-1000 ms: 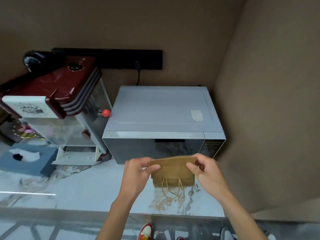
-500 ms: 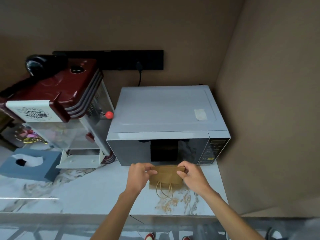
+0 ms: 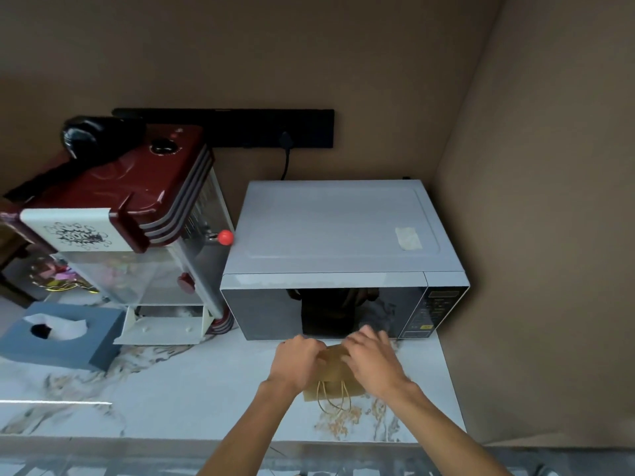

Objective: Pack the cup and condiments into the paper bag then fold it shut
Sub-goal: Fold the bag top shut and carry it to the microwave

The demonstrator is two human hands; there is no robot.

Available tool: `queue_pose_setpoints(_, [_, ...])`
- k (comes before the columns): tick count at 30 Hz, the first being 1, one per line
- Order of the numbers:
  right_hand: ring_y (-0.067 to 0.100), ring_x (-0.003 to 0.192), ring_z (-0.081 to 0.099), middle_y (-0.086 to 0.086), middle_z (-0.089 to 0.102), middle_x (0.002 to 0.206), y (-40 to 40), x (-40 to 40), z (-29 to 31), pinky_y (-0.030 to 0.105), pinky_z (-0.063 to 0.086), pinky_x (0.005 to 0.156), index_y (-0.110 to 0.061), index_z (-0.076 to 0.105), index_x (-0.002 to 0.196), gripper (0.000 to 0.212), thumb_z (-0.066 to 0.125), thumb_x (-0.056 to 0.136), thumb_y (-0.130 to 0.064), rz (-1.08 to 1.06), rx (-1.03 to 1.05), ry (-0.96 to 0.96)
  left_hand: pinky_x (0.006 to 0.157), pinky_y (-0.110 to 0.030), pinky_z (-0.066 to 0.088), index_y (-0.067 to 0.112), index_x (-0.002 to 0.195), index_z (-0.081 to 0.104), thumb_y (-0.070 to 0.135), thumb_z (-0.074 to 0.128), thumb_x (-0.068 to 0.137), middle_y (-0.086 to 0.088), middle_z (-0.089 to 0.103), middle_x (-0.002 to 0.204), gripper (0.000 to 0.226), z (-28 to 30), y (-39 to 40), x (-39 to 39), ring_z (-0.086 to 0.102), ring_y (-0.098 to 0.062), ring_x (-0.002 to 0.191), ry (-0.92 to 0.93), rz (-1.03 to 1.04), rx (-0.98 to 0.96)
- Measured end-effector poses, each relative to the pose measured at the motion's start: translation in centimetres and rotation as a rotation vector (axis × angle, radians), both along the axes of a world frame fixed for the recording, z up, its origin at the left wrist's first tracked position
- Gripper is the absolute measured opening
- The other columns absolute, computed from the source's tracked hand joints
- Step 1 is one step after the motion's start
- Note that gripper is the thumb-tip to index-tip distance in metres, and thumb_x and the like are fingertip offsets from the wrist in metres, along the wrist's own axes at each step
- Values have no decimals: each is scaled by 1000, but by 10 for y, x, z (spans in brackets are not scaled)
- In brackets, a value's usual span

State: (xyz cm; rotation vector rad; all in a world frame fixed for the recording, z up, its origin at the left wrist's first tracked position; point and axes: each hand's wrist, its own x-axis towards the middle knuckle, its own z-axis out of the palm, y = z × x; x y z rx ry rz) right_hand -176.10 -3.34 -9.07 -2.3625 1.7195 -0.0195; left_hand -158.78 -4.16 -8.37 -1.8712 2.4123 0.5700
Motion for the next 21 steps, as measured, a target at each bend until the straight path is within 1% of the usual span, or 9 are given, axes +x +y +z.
queue_pose_setpoints(2, [22, 111, 48, -2, 70, 111, -2, 11, 0, 39, 30, 89, -21, 64, 111, 23, 45, 99, -27, 37, 14, 75, 76, -38, 43, 21, 101, 71, 30, 47, 97, -10, 70, 101, 26, 2, -2, -9, 62, -33, 99, -93, -54, -39])
queue_pose_setpoints(4, [23, 108, 52, 1, 72, 105, -2, 17, 3, 40, 31, 88, -21, 66, 106, 24, 43, 99, -24, 50, 43, 134, 79, -38, 44, 23, 103, 72, 33, 45, 99, -10, 70, 102, 29, 1, -3, -14, 62, -33, 101, -146, -71, -69])
queue_pose_setpoints(9, [23, 100, 58, 2, 74, 88, -2, 14, 10, 40, 31, 92, -28, 73, 102, 28, 49, 96, -15, 69, 4, 254, 74, -35, 34, 28, 104, 70, 41, 40, 100, -8, 70, 100, 33, -6, -1, -10, 61, -31, 98, -158, -104, -119])
queue_pose_setpoints(11, [23, 99, 59, 2, 74, 84, -2, 11, 11, 41, 30, 93, -32, 73, 105, 30, 52, 94, -15, 71, 5, 303, 74, -35, 34, 29, 106, 69, 39, 39, 101, -6, 70, 100, 32, -7, 0, -6, 61, -29, 98, -154, -109, -121])
queue_pose_setpoints(13, [25, 99, 61, 5, 75, 86, -3, 6, 10, 41, 31, 96, -32, 72, 109, 23, 54, 97, -25, 69, 4, 316, 77, -34, 37, 28, 106, 70, 34, 43, 99, -5, 71, 102, 28, -9, 0, 3, 61, -28, 101, -120, -65, -89])
queue_pose_setpoints(14, [26, 97, 64, 7, 76, 86, -3, 5, 11, 41, 33, 97, -27, 74, 104, 24, 53, 96, -36, 50, 8, 313, 78, -33, 38, 29, 106, 71, 33, 46, 98, -3, 72, 102, 26, -12, -1, 9, 61, -27, 101, -92, -42, -76])
queue_pose_setpoints(16, [27, 91, 69, 9, 77, 84, -4, 2, 13, 38, 37, 98, -19, 76, 92, 41, 51, 92, -51, 25, 21, 309, 75, -32, 36, 30, 104, 71, 34, 48, 98, -1, 73, 99, 24, -14, 0, 16, 61, -25, 99, -52, -38, -88])
queue_pose_setpoints(18, [29, 94, 69, 10, 76, 91, -4, 0, 15, 37, 39, 98, -18, 75, 97, 40, 50, 93, -49, 38, 35, 297, 72, -30, 34, 27, 100, 71, 32, 47, 97, -2, 74, 96, 24, -12, 0, 15, 62, -26, 95, -39, -49, -106])
queue_pose_setpoints(21, [31, 105, 65, 11, 73, 106, -5, -4, 16, 36, 39, 102, -20, 71, 113, 28, 52, 97, -32, 31, 81, 237, 67, -30, 31, 21, 86, 66, 29, 45, 97, -6, 67, 83, 25, -10, 1, 13, 56, -29, 82, -29, -47, -113])
